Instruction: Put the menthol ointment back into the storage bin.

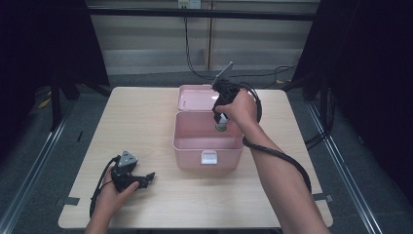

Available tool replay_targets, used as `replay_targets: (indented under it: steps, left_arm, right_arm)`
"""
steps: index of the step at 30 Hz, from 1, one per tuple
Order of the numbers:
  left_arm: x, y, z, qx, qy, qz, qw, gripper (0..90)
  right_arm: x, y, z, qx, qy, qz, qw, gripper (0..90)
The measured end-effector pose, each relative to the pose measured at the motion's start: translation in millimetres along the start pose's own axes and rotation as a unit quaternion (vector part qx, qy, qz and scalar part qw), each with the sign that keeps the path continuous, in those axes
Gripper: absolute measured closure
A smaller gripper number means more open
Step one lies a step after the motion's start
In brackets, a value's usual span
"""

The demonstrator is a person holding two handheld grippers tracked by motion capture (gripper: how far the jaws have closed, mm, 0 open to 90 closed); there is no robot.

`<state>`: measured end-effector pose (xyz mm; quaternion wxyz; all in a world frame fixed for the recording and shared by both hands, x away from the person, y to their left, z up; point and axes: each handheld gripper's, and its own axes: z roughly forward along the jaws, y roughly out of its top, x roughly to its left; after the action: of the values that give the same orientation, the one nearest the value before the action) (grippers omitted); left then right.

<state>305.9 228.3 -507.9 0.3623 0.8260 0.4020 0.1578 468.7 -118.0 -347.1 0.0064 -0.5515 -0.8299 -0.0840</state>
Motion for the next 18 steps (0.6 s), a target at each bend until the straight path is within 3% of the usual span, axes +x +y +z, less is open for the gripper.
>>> replay_targets:
  steps: [18]
  left_arm:
    - [0.0, 0.0, 0.0, 0.0, 0.0, 0.0, 1.0, 14.7]
  right_arm:
    - [-3.3, 5.3, 22.0, 0.003, -0.001, 0.011, 0.9999, 50.7]
